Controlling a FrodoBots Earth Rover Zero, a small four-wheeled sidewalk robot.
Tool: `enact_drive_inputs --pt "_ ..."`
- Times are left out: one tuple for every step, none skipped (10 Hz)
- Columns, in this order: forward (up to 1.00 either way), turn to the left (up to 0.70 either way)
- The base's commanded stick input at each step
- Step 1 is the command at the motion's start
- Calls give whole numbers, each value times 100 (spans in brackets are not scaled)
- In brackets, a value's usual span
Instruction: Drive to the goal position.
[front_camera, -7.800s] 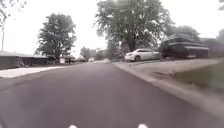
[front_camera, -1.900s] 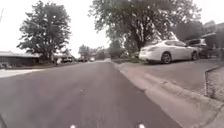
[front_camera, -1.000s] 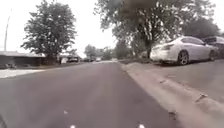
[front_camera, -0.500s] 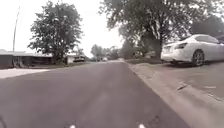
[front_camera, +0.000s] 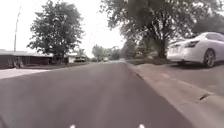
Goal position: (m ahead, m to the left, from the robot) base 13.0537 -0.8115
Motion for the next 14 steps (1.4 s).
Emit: enact_drive_inputs --pt "100 -39" --pt "100 -9" --pt "100 -1" --pt "100 0" --pt "100 0" --pt "100 0" --pt "100 0" --pt "100 0" --pt "100 0" --pt "100 0" --pt "100 0" --pt "100 0" --pt "100 0" --pt "100 0"
